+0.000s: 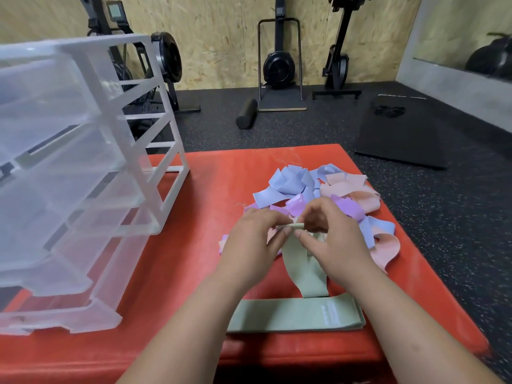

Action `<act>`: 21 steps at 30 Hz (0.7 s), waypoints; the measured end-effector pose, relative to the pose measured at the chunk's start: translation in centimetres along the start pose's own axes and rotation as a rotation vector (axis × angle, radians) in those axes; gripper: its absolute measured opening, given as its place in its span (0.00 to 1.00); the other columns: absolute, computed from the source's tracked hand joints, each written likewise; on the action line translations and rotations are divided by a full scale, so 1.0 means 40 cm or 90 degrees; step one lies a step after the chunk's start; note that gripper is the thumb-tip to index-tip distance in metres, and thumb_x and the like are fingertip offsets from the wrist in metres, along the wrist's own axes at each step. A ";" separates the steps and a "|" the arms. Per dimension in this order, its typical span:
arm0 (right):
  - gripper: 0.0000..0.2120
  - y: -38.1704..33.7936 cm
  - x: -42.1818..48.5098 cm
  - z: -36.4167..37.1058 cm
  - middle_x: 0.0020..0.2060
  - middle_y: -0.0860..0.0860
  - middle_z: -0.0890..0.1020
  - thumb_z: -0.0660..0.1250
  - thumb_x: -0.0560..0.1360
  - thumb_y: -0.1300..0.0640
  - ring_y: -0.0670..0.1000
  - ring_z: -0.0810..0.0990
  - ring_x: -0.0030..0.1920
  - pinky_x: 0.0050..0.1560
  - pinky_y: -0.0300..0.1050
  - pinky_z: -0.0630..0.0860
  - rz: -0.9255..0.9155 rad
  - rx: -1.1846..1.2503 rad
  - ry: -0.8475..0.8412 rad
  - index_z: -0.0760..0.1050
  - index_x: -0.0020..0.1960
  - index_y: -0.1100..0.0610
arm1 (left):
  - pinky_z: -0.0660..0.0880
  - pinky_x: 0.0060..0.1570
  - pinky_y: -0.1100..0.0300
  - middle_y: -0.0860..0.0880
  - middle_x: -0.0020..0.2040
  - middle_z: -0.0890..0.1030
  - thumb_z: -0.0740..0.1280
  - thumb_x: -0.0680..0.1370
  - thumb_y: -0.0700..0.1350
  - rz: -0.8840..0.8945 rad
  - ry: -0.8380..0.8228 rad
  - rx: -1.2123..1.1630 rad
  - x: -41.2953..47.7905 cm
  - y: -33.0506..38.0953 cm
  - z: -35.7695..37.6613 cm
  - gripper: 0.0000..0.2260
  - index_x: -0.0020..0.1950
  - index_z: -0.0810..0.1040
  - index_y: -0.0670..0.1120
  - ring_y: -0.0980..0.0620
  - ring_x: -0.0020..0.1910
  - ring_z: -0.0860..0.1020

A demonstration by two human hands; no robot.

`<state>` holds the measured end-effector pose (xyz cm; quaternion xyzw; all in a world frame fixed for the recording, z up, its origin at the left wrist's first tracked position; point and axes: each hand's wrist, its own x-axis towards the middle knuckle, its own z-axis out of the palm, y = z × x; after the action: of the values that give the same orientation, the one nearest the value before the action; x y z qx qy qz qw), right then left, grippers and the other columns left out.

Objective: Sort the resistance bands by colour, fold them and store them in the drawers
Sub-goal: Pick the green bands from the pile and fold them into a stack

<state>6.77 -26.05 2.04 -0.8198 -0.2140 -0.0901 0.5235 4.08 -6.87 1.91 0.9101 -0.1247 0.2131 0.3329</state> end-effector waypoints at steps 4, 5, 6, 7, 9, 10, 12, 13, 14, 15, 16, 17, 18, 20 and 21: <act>0.21 0.000 -0.019 0.013 0.52 0.43 0.85 0.74 0.77 0.56 0.45 0.85 0.54 0.59 0.50 0.80 0.037 0.049 -0.067 0.74 0.64 0.37 | 0.74 0.50 0.59 0.60 0.47 0.84 0.73 0.82 0.45 -0.030 0.005 -0.125 -0.017 0.017 -0.042 0.03 0.53 0.85 0.52 0.57 0.50 0.80; 0.18 -0.001 -0.019 0.011 0.50 0.41 0.86 0.75 0.77 0.53 0.43 0.84 0.53 0.58 0.49 0.80 0.033 0.026 -0.089 0.77 0.62 0.39 | 0.76 0.51 0.57 0.59 0.47 0.85 0.73 0.82 0.43 -0.048 0.035 -0.186 -0.017 0.023 -0.059 0.03 0.53 0.85 0.51 0.55 0.50 0.82; 0.14 -0.003 -0.021 0.008 0.48 0.40 0.86 0.76 0.76 0.51 0.42 0.84 0.51 0.55 0.49 0.80 0.026 -0.004 -0.114 0.79 0.60 0.41 | 0.78 0.51 0.56 0.58 0.47 0.86 0.72 0.82 0.42 -0.060 0.073 -0.233 -0.017 0.030 -0.078 0.03 0.52 0.85 0.50 0.55 0.49 0.83; 0.12 -0.001 -0.023 0.008 0.46 0.40 0.86 0.76 0.76 0.49 0.42 0.83 0.48 0.52 0.49 0.80 0.018 -0.040 -0.136 0.80 0.57 0.42 | 0.78 0.51 0.56 0.57 0.46 0.86 0.72 0.82 0.41 -0.068 0.110 -0.267 -0.018 0.036 -0.095 0.04 0.52 0.84 0.49 0.55 0.48 0.83; 0.07 0.007 -0.031 0.010 0.43 0.43 0.85 0.76 0.76 0.47 0.45 0.83 0.44 0.49 0.52 0.80 0.011 -0.129 -0.156 0.81 0.53 0.43 | 0.79 0.50 0.55 0.55 0.45 0.86 0.72 0.83 0.40 -0.088 0.177 -0.322 -0.022 0.042 -0.125 0.04 0.51 0.84 0.49 0.55 0.46 0.83; 0.06 0.012 -0.035 0.010 0.42 0.44 0.84 0.75 0.76 0.46 0.46 0.82 0.42 0.48 0.53 0.80 0.011 -0.171 -0.157 0.81 0.50 0.44 | 0.79 0.50 0.53 0.53 0.45 0.86 0.72 0.83 0.41 -0.103 0.214 -0.347 -0.026 0.040 -0.139 0.03 0.51 0.84 0.48 0.53 0.46 0.83; 0.05 0.015 -0.035 0.001 0.38 0.43 0.83 0.76 0.75 0.47 0.45 0.80 0.39 0.46 0.51 0.80 0.019 -0.201 -0.148 0.80 0.47 0.44 | 0.80 0.48 0.53 0.49 0.46 0.86 0.72 0.83 0.42 -0.145 0.291 -0.381 -0.037 0.025 -0.164 0.02 0.53 0.84 0.47 0.52 0.45 0.82; 0.06 0.012 -0.033 -0.009 0.37 0.41 0.83 0.76 0.75 0.46 0.43 0.79 0.38 0.44 0.48 0.78 0.020 -0.203 -0.144 0.79 0.45 0.44 | 0.79 0.48 0.56 0.49 0.47 0.86 0.72 0.83 0.43 -0.169 0.320 -0.390 -0.044 0.014 -0.175 0.02 0.54 0.84 0.47 0.53 0.45 0.82; 0.08 0.008 -0.029 -0.021 0.35 0.38 0.81 0.76 0.74 0.46 0.42 0.77 0.37 0.41 0.41 0.74 0.020 -0.205 -0.139 0.77 0.41 0.43 | 0.79 0.47 0.58 0.49 0.47 0.87 0.72 0.83 0.43 -0.194 0.335 -0.392 -0.051 0.002 -0.186 0.02 0.54 0.84 0.47 0.54 0.45 0.82; 0.12 0.000 -0.029 -0.034 0.34 0.36 0.80 0.77 0.74 0.47 0.41 0.76 0.36 0.37 0.35 0.68 0.020 -0.211 -0.136 0.75 0.38 0.41 | 0.78 0.47 0.59 0.49 0.47 0.87 0.72 0.83 0.42 -0.216 0.337 -0.389 -0.060 -0.010 -0.196 0.02 0.55 0.84 0.46 0.55 0.45 0.83; 0.14 -0.009 -0.030 -0.048 0.33 0.34 0.78 0.78 0.74 0.48 0.40 0.75 0.36 0.36 0.35 0.66 0.018 -0.219 -0.134 0.73 0.37 0.40 | 0.78 0.46 0.60 0.48 0.48 0.87 0.71 0.83 0.41 -0.233 0.331 -0.381 -0.069 -0.023 -0.204 0.03 0.56 0.84 0.46 0.54 0.44 0.83; 0.14 -0.015 -0.032 -0.060 0.33 0.33 0.79 0.78 0.73 0.49 0.39 0.75 0.36 0.36 0.34 0.66 0.020 -0.228 -0.136 0.74 0.37 0.39 | 0.78 0.46 0.61 0.47 0.48 0.87 0.71 0.83 0.40 -0.245 0.322 -0.368 -0.077 -0.035 -0.210 0.05 0.57 0.84 0.47 0.54 0.44 0.83; 0.11 -0.022 -0.037 -0.073 0.35 0.34 0.80 0.79 0.73 0.49 0.39 0.77 0.37 0.37 0.33 0.68 0.026 -0.235 -0.143 0.77 0.39 0.39 | 0.78 0.45 0.63 0.46 0.48 0.87 0.70 0.83 0.38 -0.254 0.313 -0.351 -0.086 -0.045 -0.216 0.06 0.58 0.84 0.47 0.54 0.44 0.83; 0.07 -0.026 -0.047 -0.099 0.39 0.34 0.83 0.79 0.71 0.47 0.38 0.80 0.42 0.40 0.31 0.70 0.055 -0.247 -0.153 0.82 0.44 0.39 | 0.79 0.43 0.66 0.47 0.47 0.87 0.69 0.83 0.37 -0.276 0.296 -0.315 -0.101 -0.059 -0.231 0.09 0.60 0.84 0.47 0.55 0.42 0.84; 0.08 -0.025 -0.053 -0.114 0.40 0.32 0.83 0.80 0.71 0.47 0.36 0.81 0.44 0.42 0.30 0.71 0.073 -0.253 -0.160 0.82 0.45 0.39 | 0.79 0.43 0.66 0.47 0.47 0.87 0.69 0.83 0.37 -0.290 0.281 -0.306 -0.108 -0.064 -0.239 0.10 0.61 0.84 0.48 0.55 0.42 0.84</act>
<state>4.79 -30.31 4.07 -0.9222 -0.2086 0.0021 0.3256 -1.68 1.71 5.03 0.7428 0.1084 0.2894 0.5940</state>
